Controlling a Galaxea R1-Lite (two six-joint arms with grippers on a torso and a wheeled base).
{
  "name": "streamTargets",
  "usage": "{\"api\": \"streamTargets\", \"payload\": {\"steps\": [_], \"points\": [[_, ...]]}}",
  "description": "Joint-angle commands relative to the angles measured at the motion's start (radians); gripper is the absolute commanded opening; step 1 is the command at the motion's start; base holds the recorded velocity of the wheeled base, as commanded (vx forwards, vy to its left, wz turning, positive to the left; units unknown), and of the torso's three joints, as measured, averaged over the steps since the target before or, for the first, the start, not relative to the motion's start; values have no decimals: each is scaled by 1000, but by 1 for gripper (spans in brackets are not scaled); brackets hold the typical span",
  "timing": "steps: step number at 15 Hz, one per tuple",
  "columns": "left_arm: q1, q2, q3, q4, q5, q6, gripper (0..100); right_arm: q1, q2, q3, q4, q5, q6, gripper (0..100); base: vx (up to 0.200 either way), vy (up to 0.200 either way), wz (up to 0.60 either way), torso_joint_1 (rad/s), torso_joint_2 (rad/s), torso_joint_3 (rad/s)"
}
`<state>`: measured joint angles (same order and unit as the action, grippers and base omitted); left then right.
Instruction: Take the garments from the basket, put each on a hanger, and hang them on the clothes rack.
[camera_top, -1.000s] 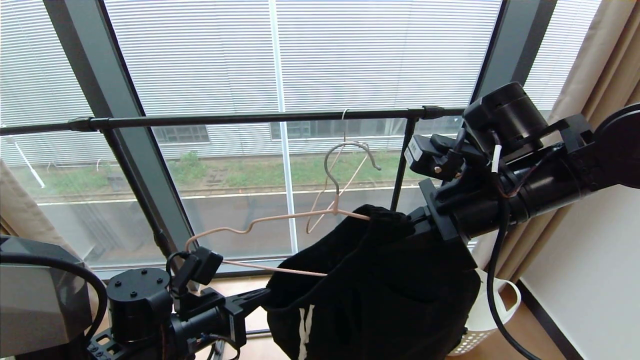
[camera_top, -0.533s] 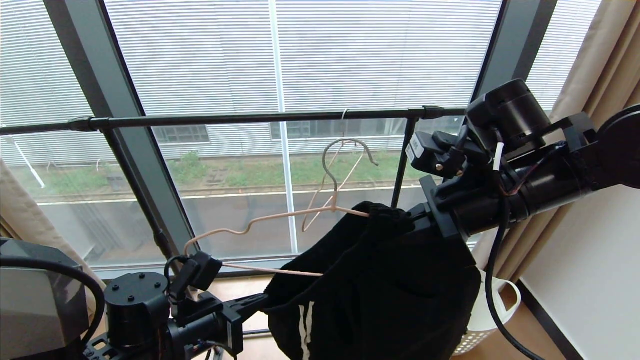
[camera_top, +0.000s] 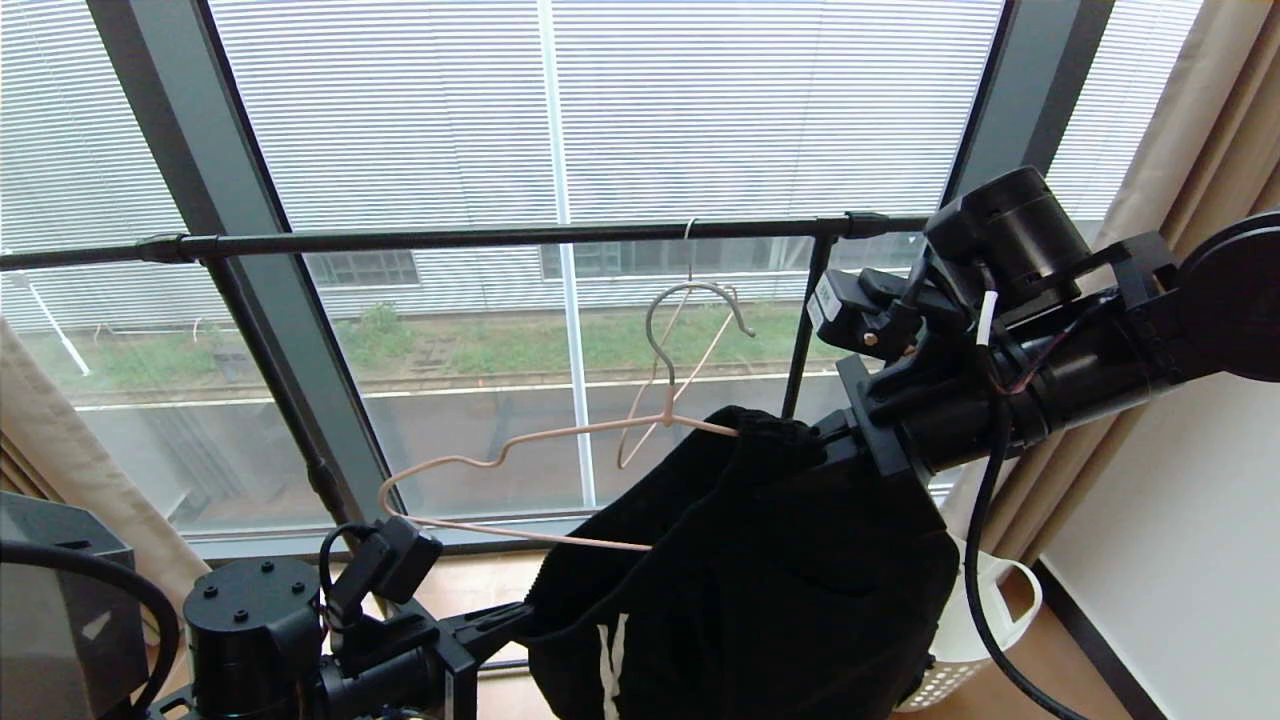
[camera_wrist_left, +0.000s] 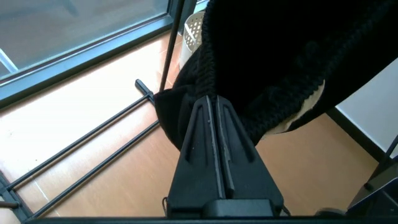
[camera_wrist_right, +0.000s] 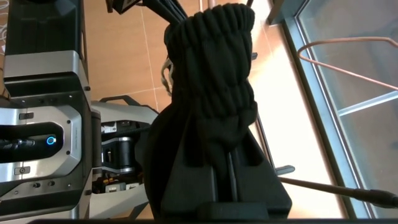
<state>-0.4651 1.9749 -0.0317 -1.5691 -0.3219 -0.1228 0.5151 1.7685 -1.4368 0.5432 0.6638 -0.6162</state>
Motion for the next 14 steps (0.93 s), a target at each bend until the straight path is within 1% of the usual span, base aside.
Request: {"api": "streamTargets", "payload": {"steps": [1, 6, 14], "points": [[2, -24, -1, -2, 0, -1, 0, -4, -4, 6, 1, 0, 0, 0, 0, 0, 0, 0, 0, 0], [13, -34, -7, -2, 0, 0, 0, -32, -31, 56, 0, 0, -2, 0, 0, 0, 0, 0, 0, 0], [83, -42, -39, -2, -2, -5, 0, -73, -83, 110, 0, 2, -5, 0, 0, 0, 0, 0, 0, 0]]}}
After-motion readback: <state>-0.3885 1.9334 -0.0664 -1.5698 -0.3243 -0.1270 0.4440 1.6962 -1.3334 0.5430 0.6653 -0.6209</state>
